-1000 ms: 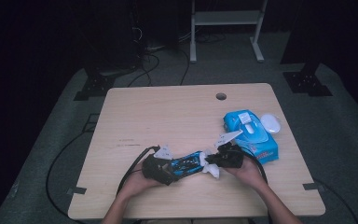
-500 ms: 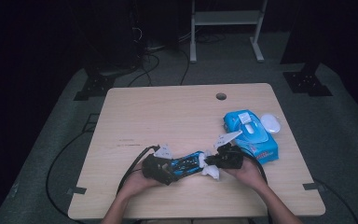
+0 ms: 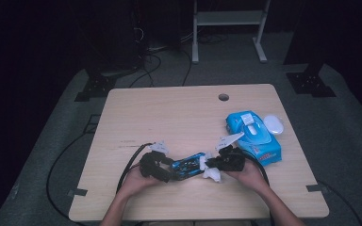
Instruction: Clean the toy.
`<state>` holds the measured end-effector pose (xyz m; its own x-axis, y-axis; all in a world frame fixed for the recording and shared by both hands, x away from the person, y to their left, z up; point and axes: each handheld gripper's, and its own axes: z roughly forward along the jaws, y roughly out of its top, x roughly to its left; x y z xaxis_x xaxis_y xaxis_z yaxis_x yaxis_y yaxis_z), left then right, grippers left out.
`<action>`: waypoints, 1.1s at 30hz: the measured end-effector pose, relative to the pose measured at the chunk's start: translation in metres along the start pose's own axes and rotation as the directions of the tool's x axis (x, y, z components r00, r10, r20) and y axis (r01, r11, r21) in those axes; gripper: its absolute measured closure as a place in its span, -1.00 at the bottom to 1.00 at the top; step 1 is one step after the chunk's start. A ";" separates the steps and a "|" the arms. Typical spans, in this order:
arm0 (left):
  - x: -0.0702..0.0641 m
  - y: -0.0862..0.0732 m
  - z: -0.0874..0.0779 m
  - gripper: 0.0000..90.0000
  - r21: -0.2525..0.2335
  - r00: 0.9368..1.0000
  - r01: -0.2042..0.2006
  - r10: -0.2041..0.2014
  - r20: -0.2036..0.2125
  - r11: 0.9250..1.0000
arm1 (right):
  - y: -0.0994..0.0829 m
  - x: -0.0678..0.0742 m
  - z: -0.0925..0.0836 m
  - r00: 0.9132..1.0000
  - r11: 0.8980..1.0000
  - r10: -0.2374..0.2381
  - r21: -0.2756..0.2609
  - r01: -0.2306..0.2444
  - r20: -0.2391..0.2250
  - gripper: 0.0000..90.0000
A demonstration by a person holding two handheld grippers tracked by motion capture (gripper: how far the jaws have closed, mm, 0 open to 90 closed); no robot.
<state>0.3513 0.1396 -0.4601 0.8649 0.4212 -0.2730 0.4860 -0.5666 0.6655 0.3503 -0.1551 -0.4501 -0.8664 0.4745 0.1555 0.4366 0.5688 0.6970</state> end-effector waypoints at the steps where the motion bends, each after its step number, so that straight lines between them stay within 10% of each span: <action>1: 0.001 0.000 0.000 -0.52 -0.002 1.000 0.012 -0.012 0.011 1.000 | -0.001 -0.001 0.000 1.000 1.000 -0.005 -0.002 0.005 0.000 0.87; 17: 0.010 -0.001 0.004 -0.37 -0.006 0.989 0.140 -0.140 0.046 0.990 | -0.007 0.003 0.001 1.000 1.000 -0.014 -0.026 0.014 0.021 0.88; 33: 0.000 0.001 0.002 -0.31 -0.006 0.996 0.093 -0.093 -0.018 0.996 | -0.015 0.006 -0.001 0.999 0.999 -0.022 -0.036 0.024 0.037 0.89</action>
<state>0.3517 0.1374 -0.4603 0.8136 0.4849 -0.3208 0.5633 -0.5207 0.6415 0.3383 -0.1615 -0.4584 -0.8665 0.4861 0.1140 0.4069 0.5552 0.7254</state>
